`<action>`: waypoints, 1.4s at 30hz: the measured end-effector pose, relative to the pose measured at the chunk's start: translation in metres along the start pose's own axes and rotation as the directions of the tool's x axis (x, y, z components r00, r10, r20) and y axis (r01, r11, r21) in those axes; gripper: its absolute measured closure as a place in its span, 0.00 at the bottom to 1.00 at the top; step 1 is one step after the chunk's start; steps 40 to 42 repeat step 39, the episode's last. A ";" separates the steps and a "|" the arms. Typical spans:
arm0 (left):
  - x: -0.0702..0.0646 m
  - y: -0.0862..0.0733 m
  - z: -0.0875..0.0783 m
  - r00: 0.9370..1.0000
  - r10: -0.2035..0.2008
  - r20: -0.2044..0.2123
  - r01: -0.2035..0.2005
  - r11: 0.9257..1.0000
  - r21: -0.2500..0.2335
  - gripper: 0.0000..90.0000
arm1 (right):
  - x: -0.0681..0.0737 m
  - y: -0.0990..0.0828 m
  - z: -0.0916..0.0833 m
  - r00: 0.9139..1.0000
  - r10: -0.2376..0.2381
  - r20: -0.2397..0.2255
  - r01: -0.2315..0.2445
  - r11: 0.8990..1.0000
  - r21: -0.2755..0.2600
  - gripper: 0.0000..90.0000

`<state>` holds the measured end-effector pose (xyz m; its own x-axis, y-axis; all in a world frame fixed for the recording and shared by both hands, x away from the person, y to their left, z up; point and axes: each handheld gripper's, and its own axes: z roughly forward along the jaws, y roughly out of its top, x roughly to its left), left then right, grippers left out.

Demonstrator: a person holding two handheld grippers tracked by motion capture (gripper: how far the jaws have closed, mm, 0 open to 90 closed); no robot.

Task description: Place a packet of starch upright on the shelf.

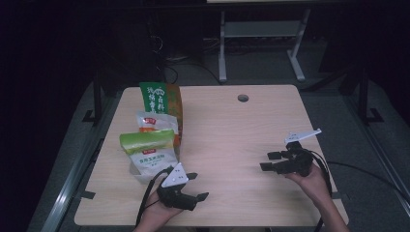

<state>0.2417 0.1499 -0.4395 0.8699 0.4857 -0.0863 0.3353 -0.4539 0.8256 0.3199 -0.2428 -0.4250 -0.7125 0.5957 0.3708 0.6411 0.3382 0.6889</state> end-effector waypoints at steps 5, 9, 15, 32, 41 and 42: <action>0.000 0.000 0.000 1.000 0.001 -0.001 -0.001 1.000 0.001 0.28 | 0.000 -0.009 -0.003 1.000 0.011 0.000 -0.011 1.000 0.004 0.35; 0.000 0.000 0.000 1.000 0.000 -0.001 0.000 1.000 0.002 0.28 | 0.002 -0.014 -0.003 1.000 0.018 -0.001 -0.018 1.000 0.002 0.35; 0.000 -0.001 0.000 1.000 -0.002 -0.001 0.002 1.000 0.005 0.28 | 0.003 -0.022 -0.003 1.000 0.022 -0.001 -0.022 1.000 0.004 0.34; 0.001 -0.001 0.000 1.000 -0.001 0.007 0.001 1.000 0.004 0.28 | 0.014 -0.042 -0.003 1.000 0.021 -0.002 -0.021 0.999 -0.025 0.34; -0.001 0.001 0.000 1.000 0.008 0.017 -0.008 1.000 -0.010 0.28 | 0.020 -0.044 -0.001 1.000 0.013 0.019 -0.013 0.999 -0.036 0.33; -0.001 0.001 0.000 1.000 0.008 0.017 -0.008 1.000 -0.010 0.28 | 0.020 -0.044 -0.001 1.000 0.013 0.019 -0.013 0.999 -0.036 0.33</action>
